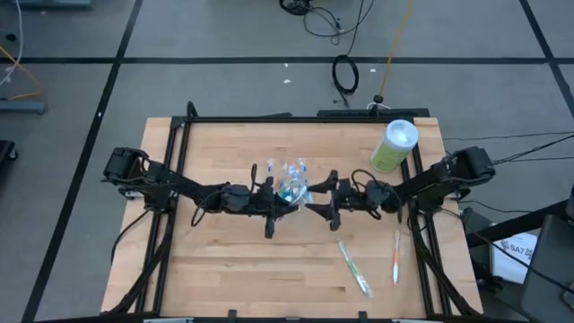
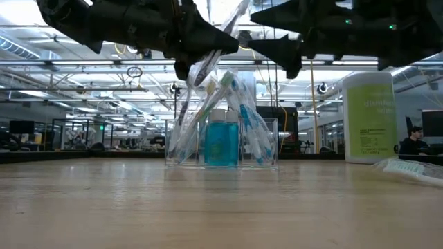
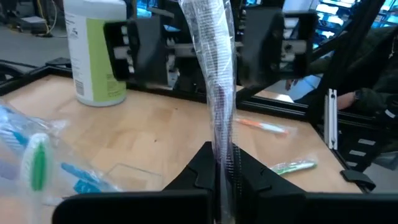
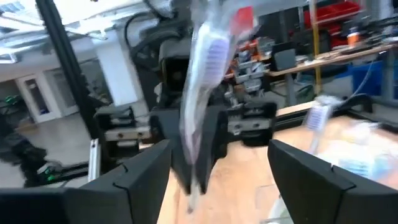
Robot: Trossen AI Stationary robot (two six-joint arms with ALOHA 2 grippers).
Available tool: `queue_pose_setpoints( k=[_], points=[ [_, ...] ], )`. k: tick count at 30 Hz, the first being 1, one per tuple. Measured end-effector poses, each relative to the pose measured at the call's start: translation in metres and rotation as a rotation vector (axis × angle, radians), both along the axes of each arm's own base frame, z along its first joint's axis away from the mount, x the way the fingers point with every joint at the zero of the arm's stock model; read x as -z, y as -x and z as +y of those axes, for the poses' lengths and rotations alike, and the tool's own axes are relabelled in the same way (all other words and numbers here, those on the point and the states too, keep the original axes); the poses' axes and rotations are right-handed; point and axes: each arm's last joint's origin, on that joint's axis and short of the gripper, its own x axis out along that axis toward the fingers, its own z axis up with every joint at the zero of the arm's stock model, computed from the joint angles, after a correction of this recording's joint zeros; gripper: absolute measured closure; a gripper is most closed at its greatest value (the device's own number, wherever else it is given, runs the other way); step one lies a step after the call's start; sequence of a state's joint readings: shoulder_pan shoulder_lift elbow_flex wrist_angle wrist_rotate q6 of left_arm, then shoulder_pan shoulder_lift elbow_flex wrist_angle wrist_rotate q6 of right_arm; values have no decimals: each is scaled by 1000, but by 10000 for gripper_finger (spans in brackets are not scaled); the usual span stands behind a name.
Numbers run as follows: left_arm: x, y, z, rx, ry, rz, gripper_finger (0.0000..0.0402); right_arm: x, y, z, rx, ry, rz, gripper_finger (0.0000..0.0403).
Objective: Pick & Place toothbrushing station
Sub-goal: Put the purple toothbrush into the transparent organizer
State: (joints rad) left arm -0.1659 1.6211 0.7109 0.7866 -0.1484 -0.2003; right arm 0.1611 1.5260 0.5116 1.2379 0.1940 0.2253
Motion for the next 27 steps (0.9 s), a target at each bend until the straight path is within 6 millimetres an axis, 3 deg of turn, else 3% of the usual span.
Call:
queue_pose_setpoints(
  k=[5, 13, 27],
  points=[
    [0, 0, 0, 0, -16, 3, 390, -4, -18, 1, -82, -26, -16, 142],
    [0, 0, 0, 1, -11, -3, 386, -3, -36, -4, -58, -25, -15, 174],
    [0, 0, 1, -11, -11, 4, 390, -1, -40, -6, -78, -26, -11, 342]
  ],
)
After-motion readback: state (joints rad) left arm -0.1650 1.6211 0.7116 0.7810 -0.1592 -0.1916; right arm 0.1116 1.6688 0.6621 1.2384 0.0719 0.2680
